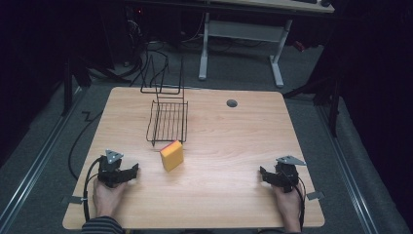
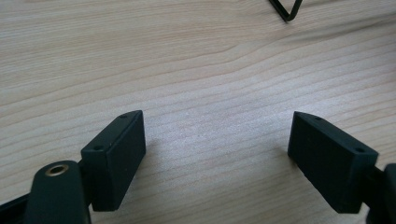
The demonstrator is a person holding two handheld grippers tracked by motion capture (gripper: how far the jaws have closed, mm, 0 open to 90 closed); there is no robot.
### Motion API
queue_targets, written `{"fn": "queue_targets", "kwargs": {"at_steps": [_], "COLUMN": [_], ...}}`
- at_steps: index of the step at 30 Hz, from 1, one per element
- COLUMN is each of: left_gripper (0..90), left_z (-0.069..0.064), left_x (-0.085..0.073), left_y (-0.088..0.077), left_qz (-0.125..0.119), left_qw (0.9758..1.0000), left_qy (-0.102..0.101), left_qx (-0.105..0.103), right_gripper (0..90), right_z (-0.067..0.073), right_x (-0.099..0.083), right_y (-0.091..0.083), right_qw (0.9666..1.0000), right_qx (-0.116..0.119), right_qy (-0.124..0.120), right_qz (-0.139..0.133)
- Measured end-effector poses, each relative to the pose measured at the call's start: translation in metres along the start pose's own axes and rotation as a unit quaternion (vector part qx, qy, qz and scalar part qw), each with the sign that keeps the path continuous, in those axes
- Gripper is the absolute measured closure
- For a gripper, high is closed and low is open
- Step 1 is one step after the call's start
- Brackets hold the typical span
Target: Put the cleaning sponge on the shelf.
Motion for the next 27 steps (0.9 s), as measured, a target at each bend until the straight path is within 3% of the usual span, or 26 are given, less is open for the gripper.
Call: {"fn": "queue_targets", "kwargs": {"at_steps": [27], "left_gripper": [17.7], "left_z": [-0.004], "left_x": [0.01], "left_y": [-0.031], "left_qz": [-0.031], "left_qw": [0.9992], "left_qy": [0.001], "left_qx": [-0.024], "right_gripper": [23.8], "right_z": [0.0], "right_x": [0.0], "right_y": [0.0], "right_qw": [1.0], "right_qx": [0.0], "right_qy": [0.0], "right_qz": [0.0]}}
Point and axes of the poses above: each handheld gripper's, and its own axes: y roughly forward along the jaws, x roughly out of its top, z roughly to its left, the point moved 6 cm from there along y, roughly forward along the jaws, and after that the axes turned 3 degrees about x, right-handed, at the moved point
